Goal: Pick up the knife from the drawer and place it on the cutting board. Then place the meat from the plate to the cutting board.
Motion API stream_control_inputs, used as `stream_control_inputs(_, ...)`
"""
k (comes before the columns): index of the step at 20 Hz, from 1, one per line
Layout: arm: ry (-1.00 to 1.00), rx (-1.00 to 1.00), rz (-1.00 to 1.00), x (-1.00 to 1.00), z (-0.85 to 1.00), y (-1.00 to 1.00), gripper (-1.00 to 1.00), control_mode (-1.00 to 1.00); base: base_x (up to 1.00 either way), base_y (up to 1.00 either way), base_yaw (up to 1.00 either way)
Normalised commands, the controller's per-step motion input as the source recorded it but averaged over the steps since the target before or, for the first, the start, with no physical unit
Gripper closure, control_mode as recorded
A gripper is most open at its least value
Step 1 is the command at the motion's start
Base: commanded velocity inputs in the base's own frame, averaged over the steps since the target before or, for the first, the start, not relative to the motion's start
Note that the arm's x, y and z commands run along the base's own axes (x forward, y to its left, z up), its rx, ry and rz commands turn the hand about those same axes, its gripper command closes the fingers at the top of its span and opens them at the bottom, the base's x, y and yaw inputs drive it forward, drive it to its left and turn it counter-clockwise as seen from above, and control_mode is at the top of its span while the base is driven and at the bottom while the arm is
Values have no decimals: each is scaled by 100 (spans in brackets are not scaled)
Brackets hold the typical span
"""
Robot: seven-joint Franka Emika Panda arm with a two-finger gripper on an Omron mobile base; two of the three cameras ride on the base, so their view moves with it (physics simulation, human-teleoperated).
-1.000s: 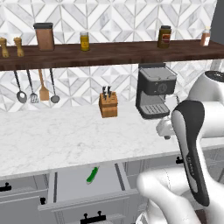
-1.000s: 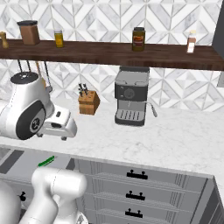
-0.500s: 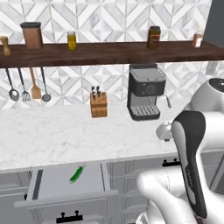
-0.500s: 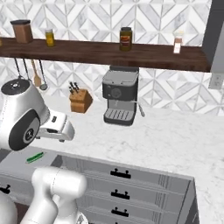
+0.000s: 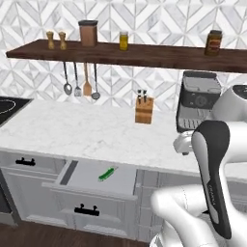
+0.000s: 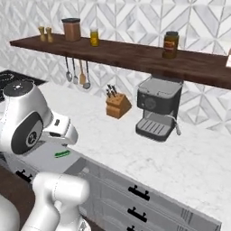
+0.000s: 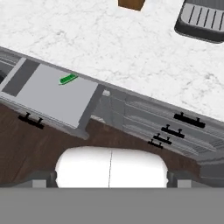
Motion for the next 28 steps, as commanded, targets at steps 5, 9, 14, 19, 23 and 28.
stream_control_inputs(5, 0, 0, 0, 0, 0, 0, -100, 100, -19, -17, 59)
stream_control_inputs(9, 0, 0, 0, 0, 0, 0, -100, 100, -25, -22, 57)
stream_control_inputs(14, 0, 0, 0, 0, 0, 0, -100, 100, -39, -3, 43)
stream_control_inputs(19, 0, 0, 0, 0, 0, 0, -100, 100, 13, -13, 23)
stream_control_inputs(23, 0, 0, 0, 0, 0, 0, -100, 100, 0, -11, 26)
stream_control_inputs(28, 8, 0, 20, 37, -34, 1, -100, -100, 0, 0, 0)
